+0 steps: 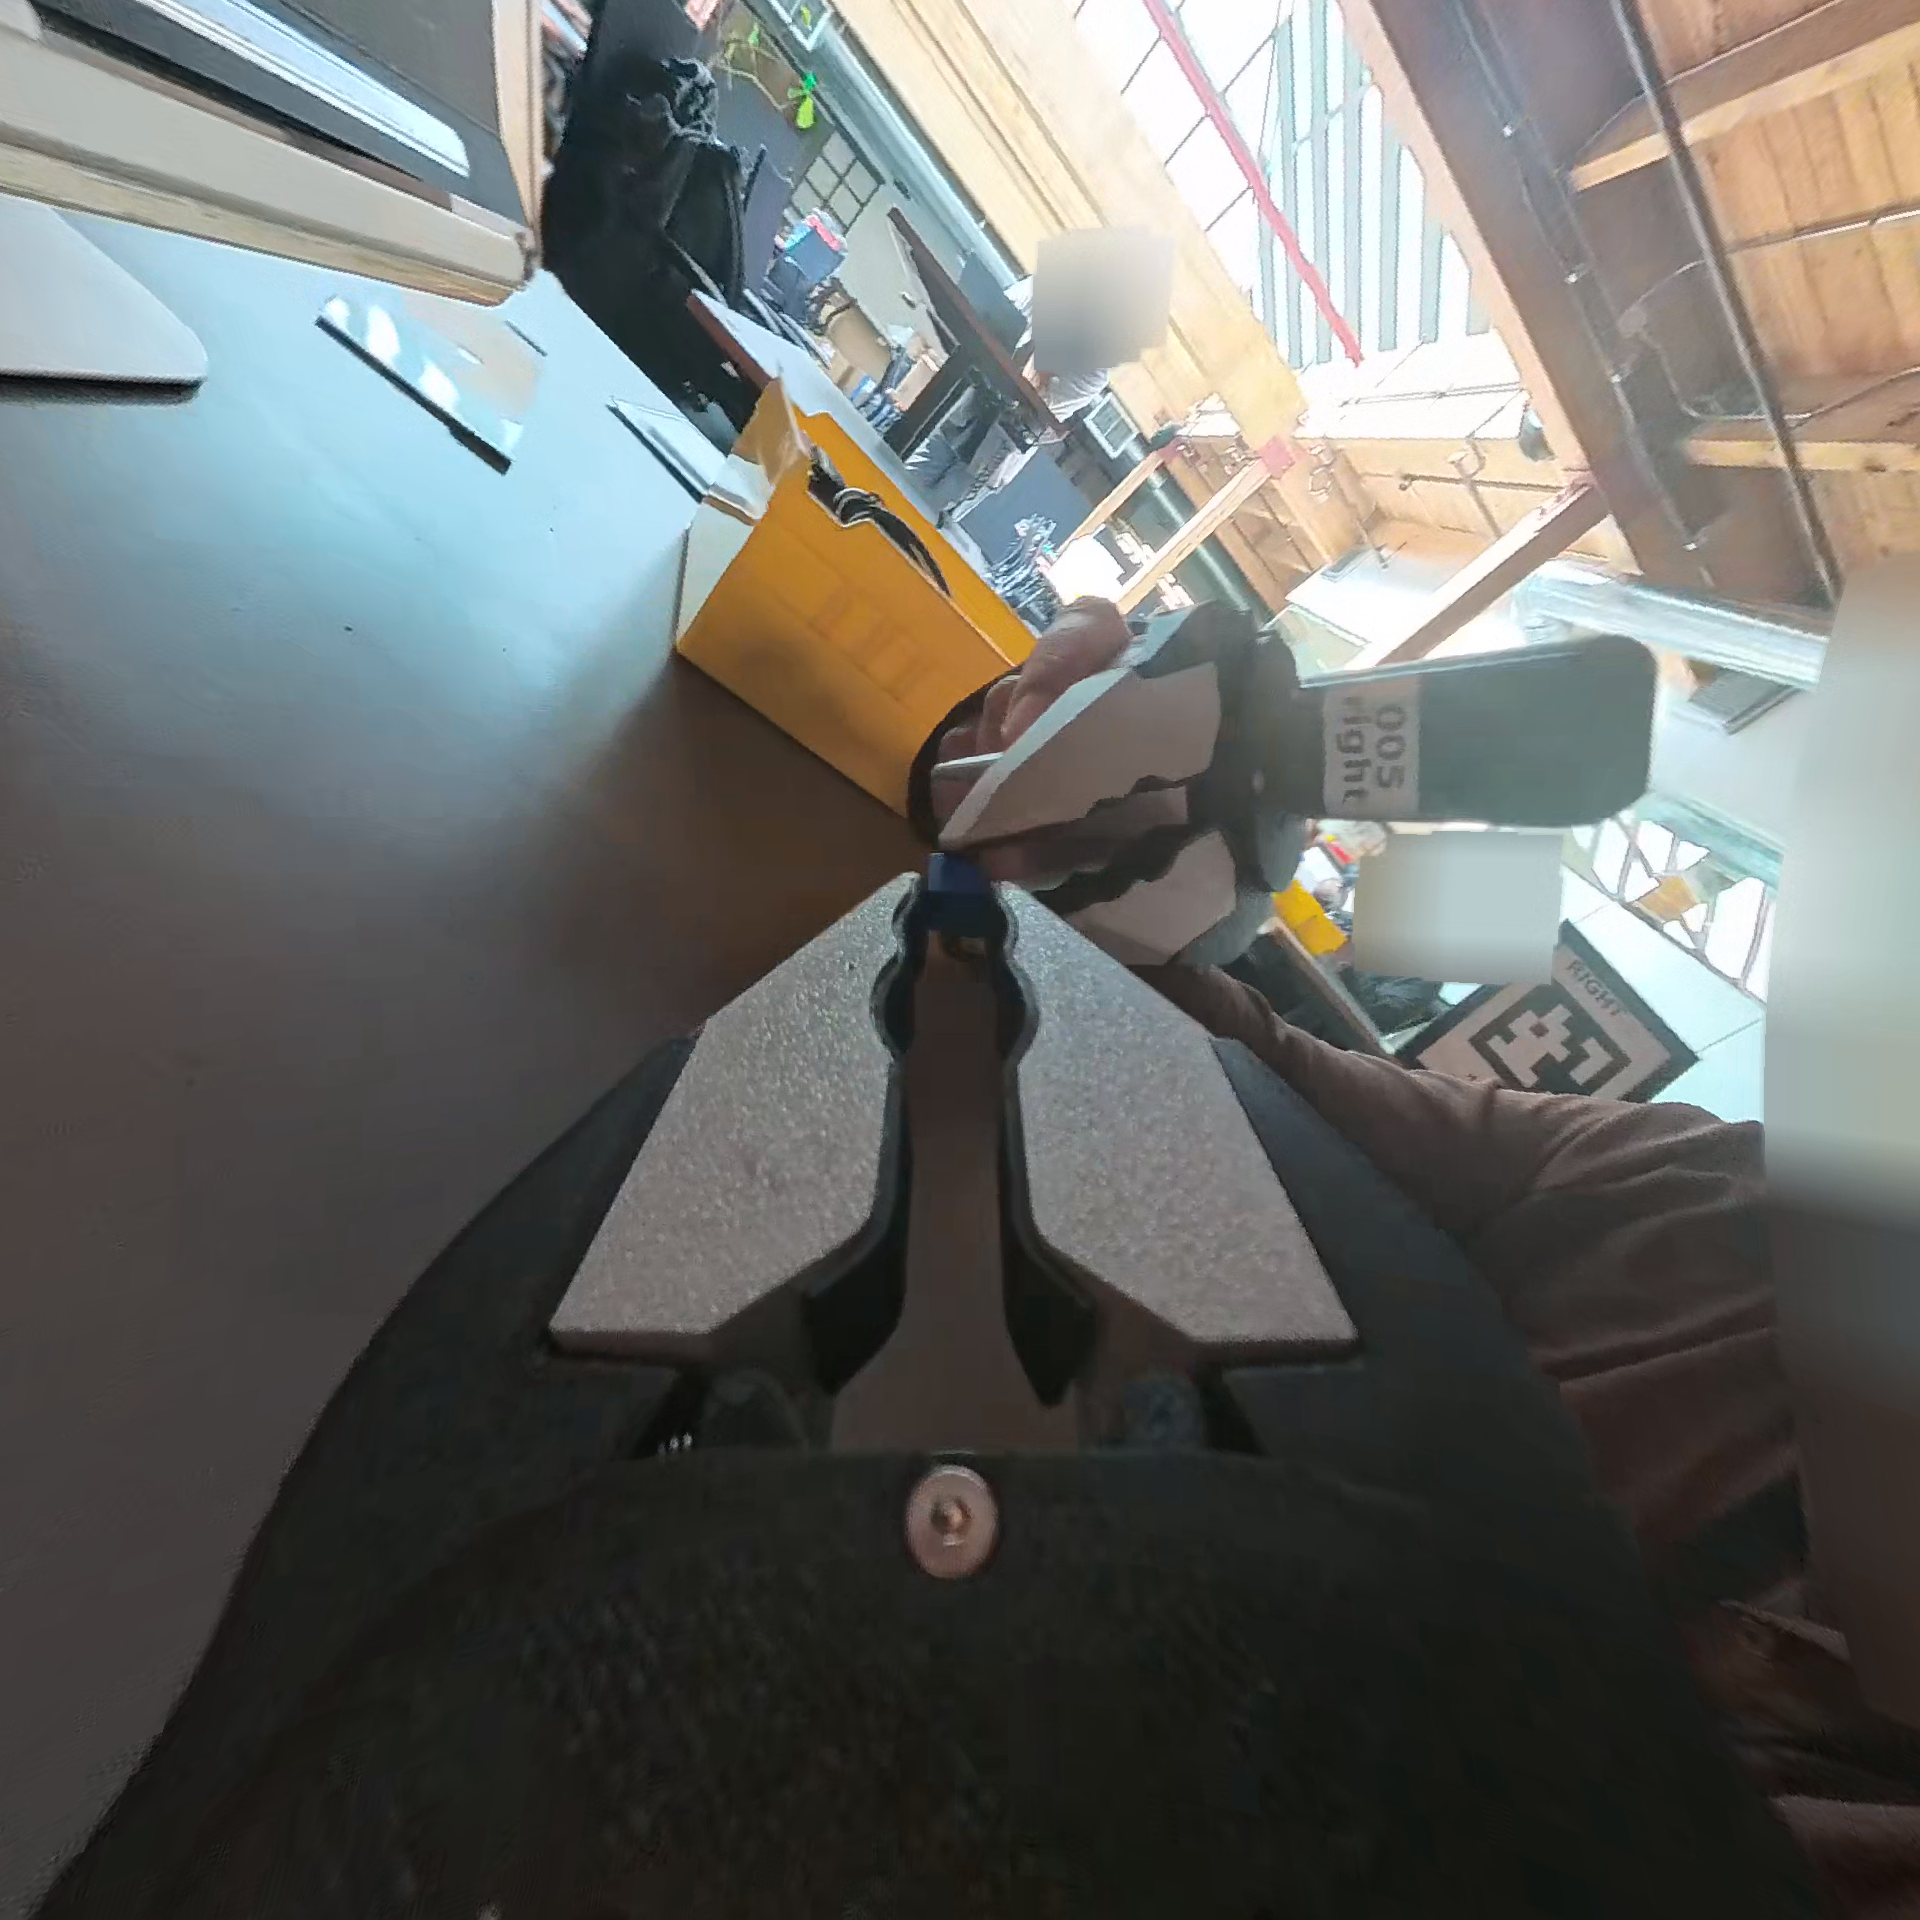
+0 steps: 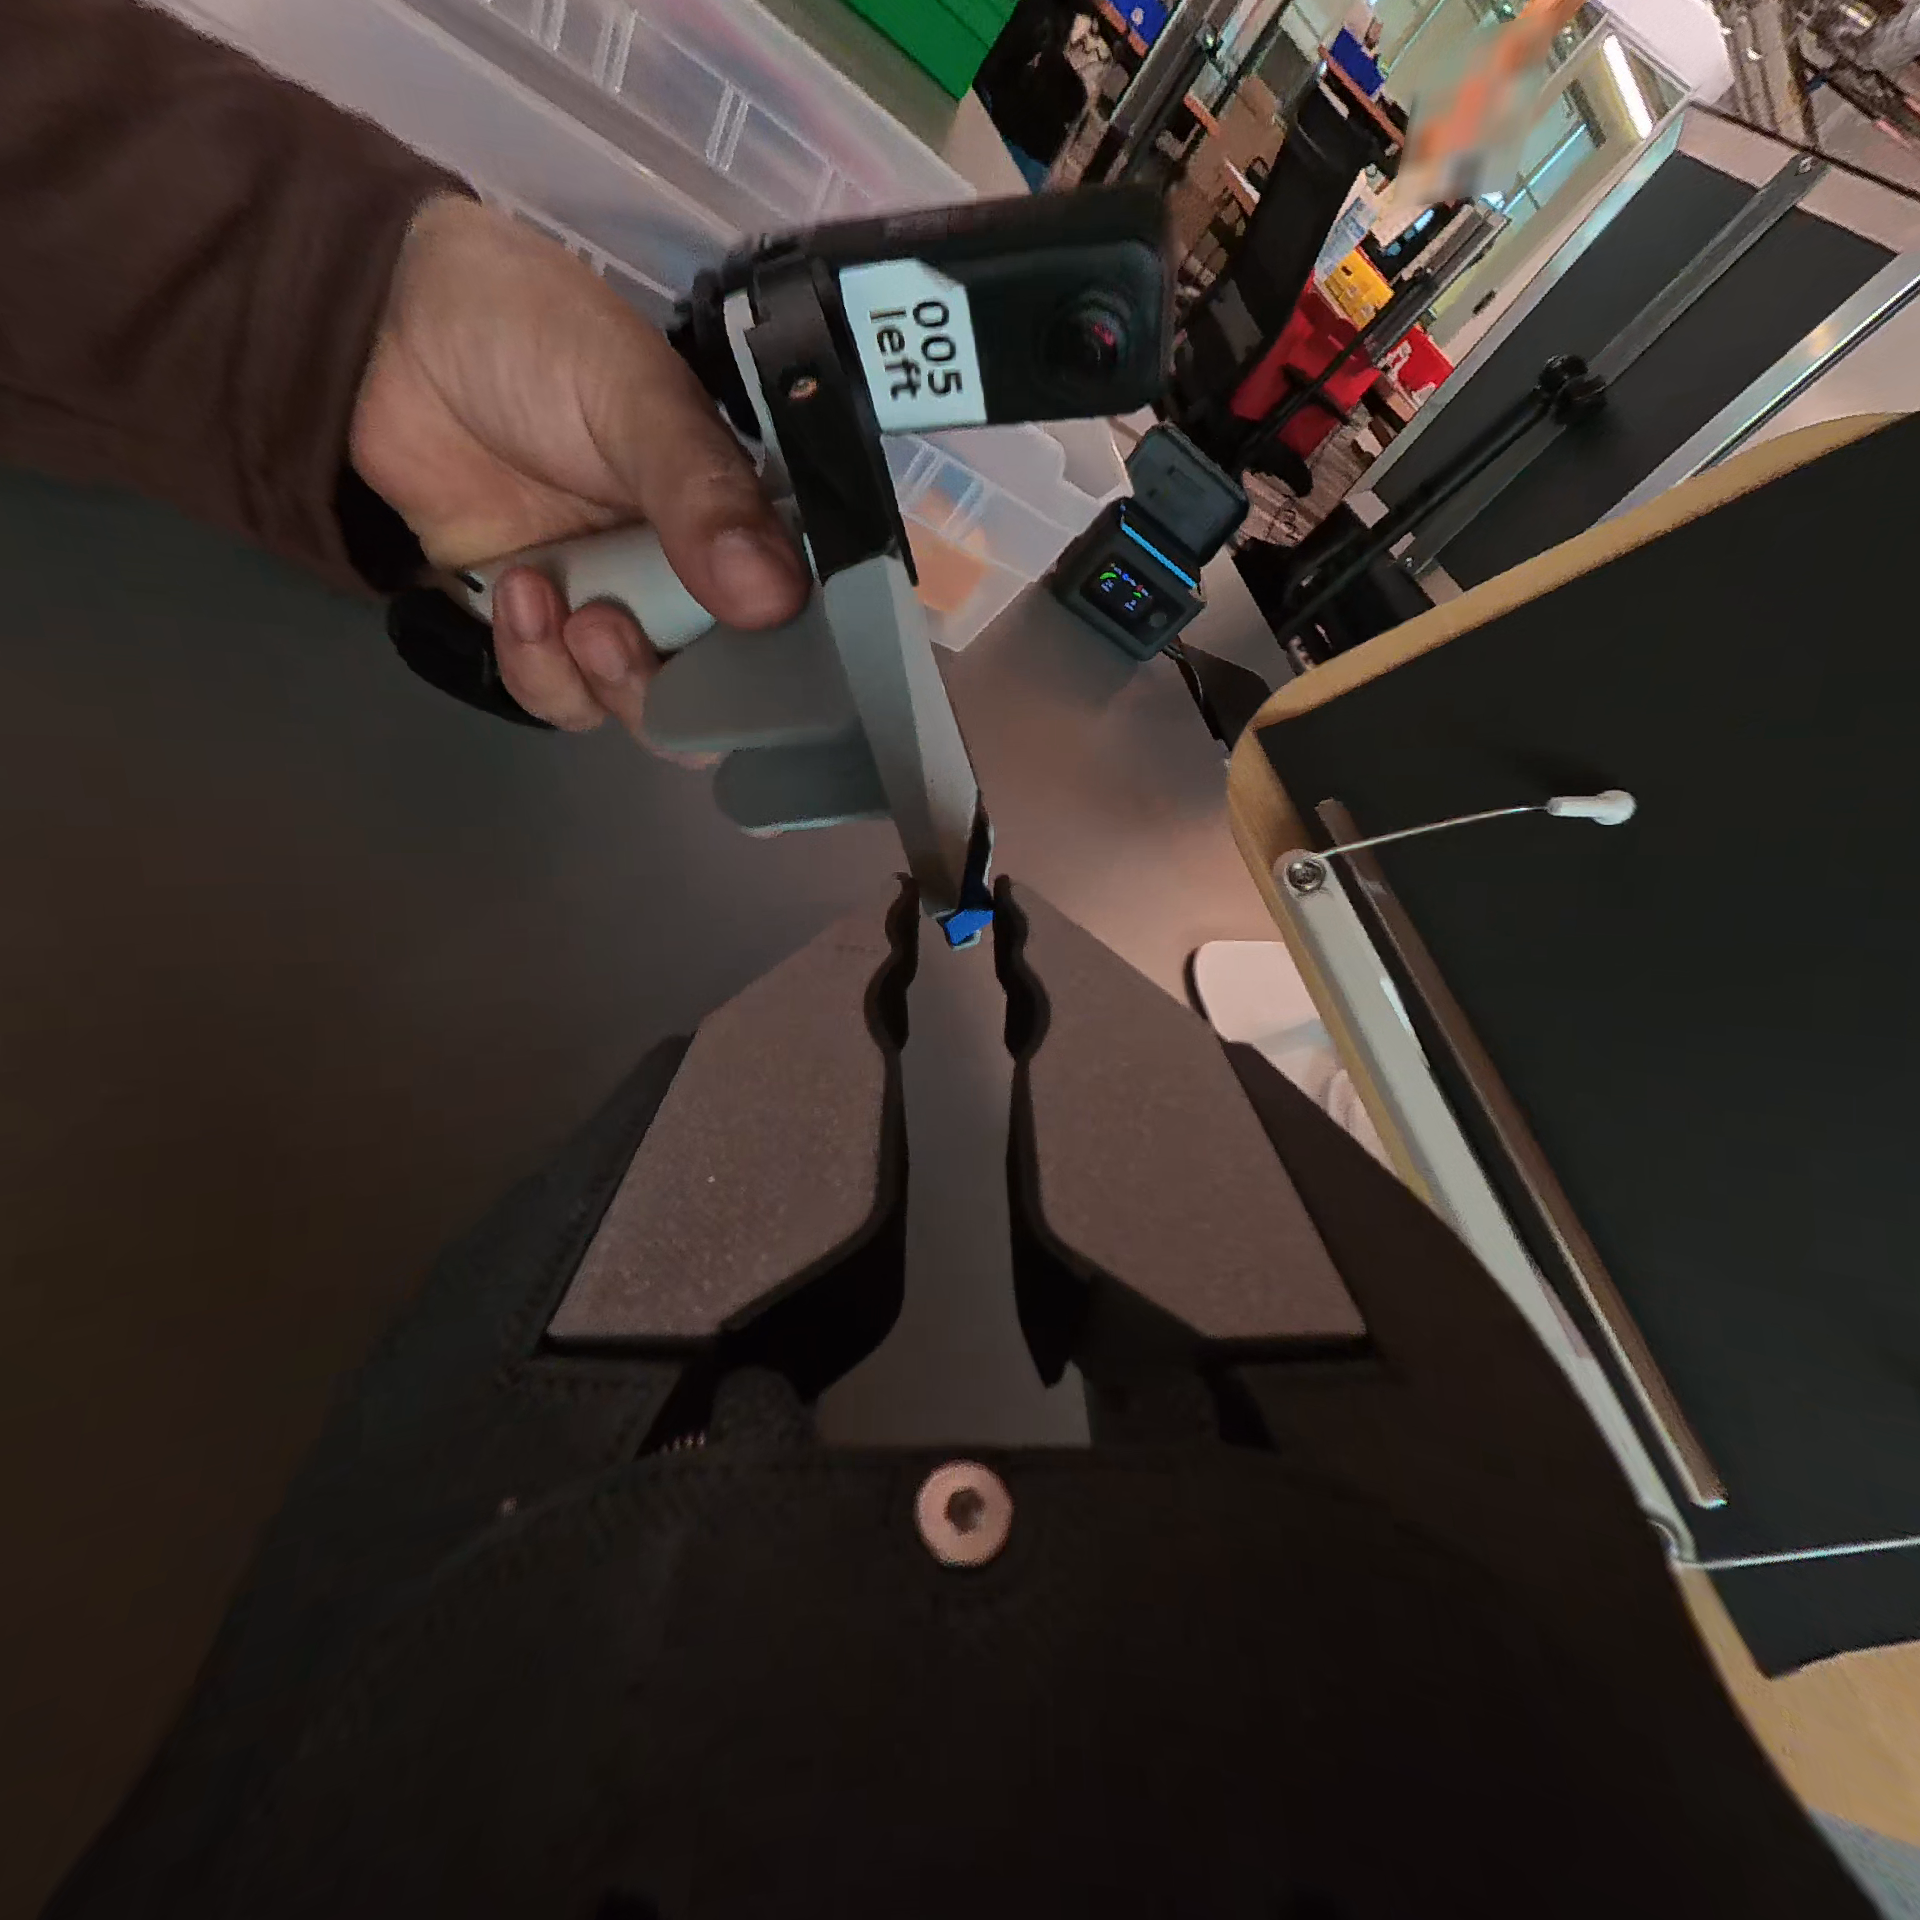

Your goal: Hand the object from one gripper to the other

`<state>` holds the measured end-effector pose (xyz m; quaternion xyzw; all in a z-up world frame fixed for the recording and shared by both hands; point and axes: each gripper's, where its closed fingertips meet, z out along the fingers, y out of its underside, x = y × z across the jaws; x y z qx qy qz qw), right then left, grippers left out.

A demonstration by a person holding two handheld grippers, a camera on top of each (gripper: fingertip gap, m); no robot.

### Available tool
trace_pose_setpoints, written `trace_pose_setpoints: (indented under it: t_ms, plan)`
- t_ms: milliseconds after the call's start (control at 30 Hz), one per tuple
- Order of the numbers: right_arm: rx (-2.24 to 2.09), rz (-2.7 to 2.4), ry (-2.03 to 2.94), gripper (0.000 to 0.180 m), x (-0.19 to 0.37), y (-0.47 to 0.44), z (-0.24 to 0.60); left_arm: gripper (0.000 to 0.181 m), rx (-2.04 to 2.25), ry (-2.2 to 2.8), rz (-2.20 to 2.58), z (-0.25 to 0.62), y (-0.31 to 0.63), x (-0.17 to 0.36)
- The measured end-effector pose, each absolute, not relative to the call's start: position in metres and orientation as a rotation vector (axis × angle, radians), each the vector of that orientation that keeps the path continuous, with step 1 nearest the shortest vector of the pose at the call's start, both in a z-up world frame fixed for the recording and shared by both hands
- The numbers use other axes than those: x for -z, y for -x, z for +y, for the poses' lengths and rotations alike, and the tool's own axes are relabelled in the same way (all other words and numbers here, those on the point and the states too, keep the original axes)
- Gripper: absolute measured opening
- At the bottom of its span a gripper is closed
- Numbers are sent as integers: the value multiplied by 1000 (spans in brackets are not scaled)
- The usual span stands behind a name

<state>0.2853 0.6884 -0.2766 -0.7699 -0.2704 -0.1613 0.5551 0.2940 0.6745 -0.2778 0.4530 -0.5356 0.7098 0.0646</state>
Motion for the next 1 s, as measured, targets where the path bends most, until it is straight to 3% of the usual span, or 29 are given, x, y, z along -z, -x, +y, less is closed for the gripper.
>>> trace_pose_setpoints:
  t_ms: [667,833,1000]
  plan:
    - [253,-533,1810,10,266,-286,689,9,-2215,-1285,-1536,673,-292,262]
    - [-180,-189,1910,10,275,-314,689,10,-2319,-1324,-1961,688,-292,255]
    - [-791,67,1764,10,261,-313,681,35,-1977,-1301,-2878,677,-293,291]
